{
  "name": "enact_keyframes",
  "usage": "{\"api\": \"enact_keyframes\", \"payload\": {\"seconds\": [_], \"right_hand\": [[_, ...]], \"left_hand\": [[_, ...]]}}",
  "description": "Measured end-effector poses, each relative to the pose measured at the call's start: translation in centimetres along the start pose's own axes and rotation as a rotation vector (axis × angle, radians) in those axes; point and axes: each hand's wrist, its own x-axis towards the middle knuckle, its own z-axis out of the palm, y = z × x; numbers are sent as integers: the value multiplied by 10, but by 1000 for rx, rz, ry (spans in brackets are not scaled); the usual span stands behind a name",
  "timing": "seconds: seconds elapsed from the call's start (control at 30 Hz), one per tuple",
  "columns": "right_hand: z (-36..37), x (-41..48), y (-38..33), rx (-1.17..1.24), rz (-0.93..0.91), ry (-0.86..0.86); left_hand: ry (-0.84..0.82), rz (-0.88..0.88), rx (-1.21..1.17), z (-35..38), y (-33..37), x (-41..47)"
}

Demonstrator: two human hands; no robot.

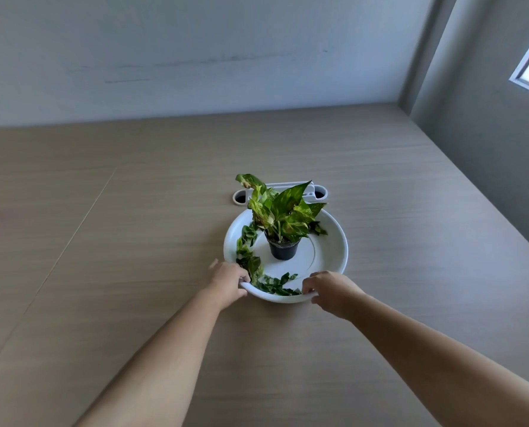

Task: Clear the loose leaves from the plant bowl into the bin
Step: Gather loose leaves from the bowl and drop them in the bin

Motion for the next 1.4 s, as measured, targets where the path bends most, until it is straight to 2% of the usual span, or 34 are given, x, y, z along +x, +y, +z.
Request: {"api": "enact_keyframes", "payload": {"seconds": [0.2, 0.37, 0.47, 0.57, 0.67, 0.77, 0.93, 1.07, 1.17, 1.4], "right_hand": [[-21, -5, 37, -58, 148, 66], [-21, 1, 25, -21, 186, 73], [-18, 13, 15, 29, 110, 90], [-14, 24, 10, 36, 12, 12], [-9, 26, 9, 16, 3, -58], [-3, 23, 15, 48, 32, -12], [-7, 22, 20, 122, 39, 106], [-4, 33, 9, 47, 59, 9], [1, 41, 1, -38, 70, 9], [12, 52, -2, 61, 86, 20]], "left_hand": [[2, 154, -55, 17, 41, -11], [-19, 116, -133, 17, 43, -13], [-27, 102, -162, 16, 40, -12], [-39, 84, -190, 15, 39, -11], [-93, 57, -226, 15, 38, -6], [-151, 32, -241, 12, 37, 1], [-22, 4, -296, 5, 40, 14], [-75, 28, -191, 12, 48, 18], [-52, 21, -164, 19, 55, 19], [1, 23, -242, 29, 58, 25]]}}
